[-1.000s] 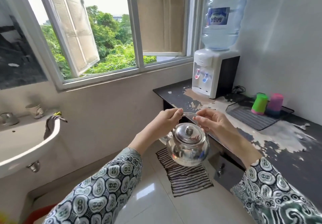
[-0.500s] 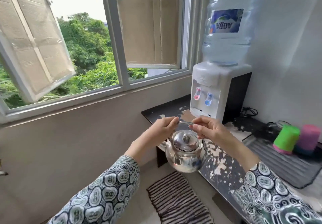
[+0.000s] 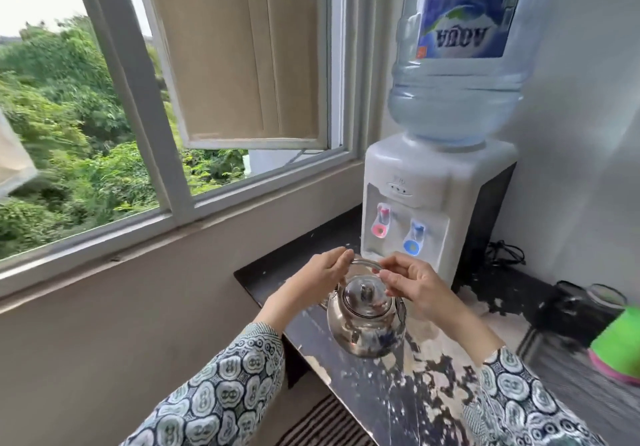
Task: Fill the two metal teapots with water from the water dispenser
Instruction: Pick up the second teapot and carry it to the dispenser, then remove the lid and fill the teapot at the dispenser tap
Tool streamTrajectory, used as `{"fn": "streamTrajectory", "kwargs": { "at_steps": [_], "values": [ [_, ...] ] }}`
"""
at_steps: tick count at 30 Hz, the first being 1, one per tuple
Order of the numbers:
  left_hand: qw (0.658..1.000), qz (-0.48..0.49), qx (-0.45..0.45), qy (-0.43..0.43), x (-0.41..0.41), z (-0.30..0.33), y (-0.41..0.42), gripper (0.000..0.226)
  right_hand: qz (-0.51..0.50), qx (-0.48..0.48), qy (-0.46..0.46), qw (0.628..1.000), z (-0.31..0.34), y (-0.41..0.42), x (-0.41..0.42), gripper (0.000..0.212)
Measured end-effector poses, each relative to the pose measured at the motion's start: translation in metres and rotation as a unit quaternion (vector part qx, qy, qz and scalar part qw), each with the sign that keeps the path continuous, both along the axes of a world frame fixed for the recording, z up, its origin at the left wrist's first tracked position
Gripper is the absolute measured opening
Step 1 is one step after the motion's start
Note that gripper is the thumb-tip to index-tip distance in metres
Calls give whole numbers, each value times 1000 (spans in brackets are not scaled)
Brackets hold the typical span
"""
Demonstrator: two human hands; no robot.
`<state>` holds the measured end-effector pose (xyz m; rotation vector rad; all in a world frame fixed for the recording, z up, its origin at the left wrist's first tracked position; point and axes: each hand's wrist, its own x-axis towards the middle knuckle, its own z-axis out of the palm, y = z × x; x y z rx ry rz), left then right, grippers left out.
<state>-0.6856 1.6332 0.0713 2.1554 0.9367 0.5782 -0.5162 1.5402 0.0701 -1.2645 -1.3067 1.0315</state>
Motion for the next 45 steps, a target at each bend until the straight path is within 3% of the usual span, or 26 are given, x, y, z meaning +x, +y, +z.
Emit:
{"fn": "streamTrajectory", "kwargs": {
  "at_steps": [6, 17, 32, 39, 42, 45],
  "values": [
    [995, -70, -37, 59, 31, -22, 104, 33, -82, -37, 23, 996, -36, 83, 13, 14],
    [970, -142, -82, 180, 77, -82, 223, 38, -158, -116, -59, 979, -96, 180, 32, 9],
    [958, -245, -136, 54, 78, -118, 236, 18, -195, -126, -68, 970, -126, 169, 35, 7],
    [956, -266, -109, 63, 71, -128, 241, 27, -183, -112, -118, 969, -123, 162, 18, 26],
    [957, -271, -88, 58, 70, -132, 240, 17, -171, -99, -185, 963, -130, 160, 17, 16],
    [951, -303, -1, 64, 68, -145, 237, 5, -129, -108, -315, 934, -145, 158, 16, 6]
  ]
}}
